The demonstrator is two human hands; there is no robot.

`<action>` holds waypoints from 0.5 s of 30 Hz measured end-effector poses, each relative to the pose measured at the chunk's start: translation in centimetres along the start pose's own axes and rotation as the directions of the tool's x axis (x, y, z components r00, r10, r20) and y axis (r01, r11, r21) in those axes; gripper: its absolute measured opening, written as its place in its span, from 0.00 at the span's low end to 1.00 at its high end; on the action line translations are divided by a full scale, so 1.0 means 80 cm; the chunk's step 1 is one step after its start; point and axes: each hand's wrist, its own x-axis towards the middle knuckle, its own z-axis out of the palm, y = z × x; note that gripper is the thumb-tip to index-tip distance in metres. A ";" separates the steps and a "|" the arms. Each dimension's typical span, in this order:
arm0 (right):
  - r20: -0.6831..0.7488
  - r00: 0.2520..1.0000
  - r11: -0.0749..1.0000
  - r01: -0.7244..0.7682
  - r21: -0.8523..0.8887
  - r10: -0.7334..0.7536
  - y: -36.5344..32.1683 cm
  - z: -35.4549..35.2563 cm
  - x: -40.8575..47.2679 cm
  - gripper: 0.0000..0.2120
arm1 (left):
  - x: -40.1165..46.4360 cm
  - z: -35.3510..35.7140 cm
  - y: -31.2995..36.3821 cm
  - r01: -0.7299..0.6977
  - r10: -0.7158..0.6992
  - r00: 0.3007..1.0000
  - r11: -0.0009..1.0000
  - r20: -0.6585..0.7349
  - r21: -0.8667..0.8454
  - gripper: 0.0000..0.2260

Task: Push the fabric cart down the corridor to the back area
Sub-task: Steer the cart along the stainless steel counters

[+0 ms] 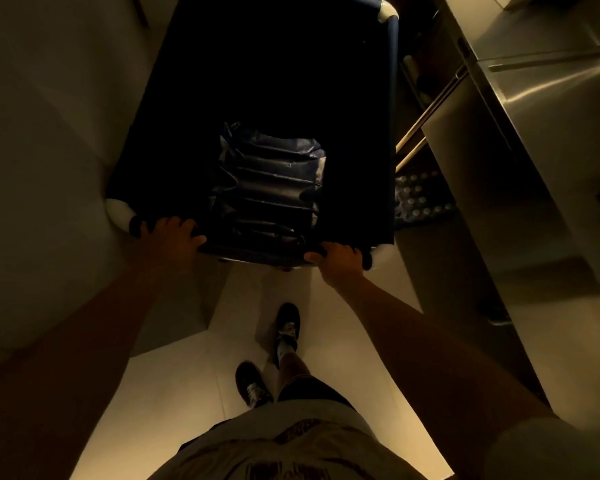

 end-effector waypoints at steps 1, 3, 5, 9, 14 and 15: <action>-0.007 1.000 1.000 0.003 -0.002 -0.003 0.003 0.000 -0.002 0.27 | -0.006 0.002 0.003 -0.001 0.001 1.000 1.000 -0.004 0.009 0.21; -0.009 1.000 1.000 0.009 0.004 -0.009 0.007 -0.002 -0.003 0.26 | -0.015 0.004 0.008 0.012 -0.013 1.000 1.000 -0.023 -0.015 0.22; 0.004 1.000 1.000 0.016 0.013 -0.016 0.009 -0.005 -0.001 0.25 | -0.020 0.005 0.010 0.014 -0.014 0.999 1.000 -0.029 -0.019 0.23; 0.008 1.000 1.000 0.024 0.000 -0.024 0.011 -0.013 0.004 0.25 | -0.023 0.004 0.018 0.024 -0.025 0.999 0.999 -0.036 -0.030 0.23; -0.025 0.998 0.998 0.058 -0.025 -0.059 0.015 -0.017 0.011 0.24 | -0.031 0.001 0.028 0.048 -0.052 0.996 0.997 -0.070 -0.065 0.22; -0.018 0.998 0.998 0.057 -0.025 -0.058 0.016 -0.021 0.014 0.24 | -0.032 0.000 0.031 0.056 -0.060 0.996 0.996 -0.065 -0.064 0.22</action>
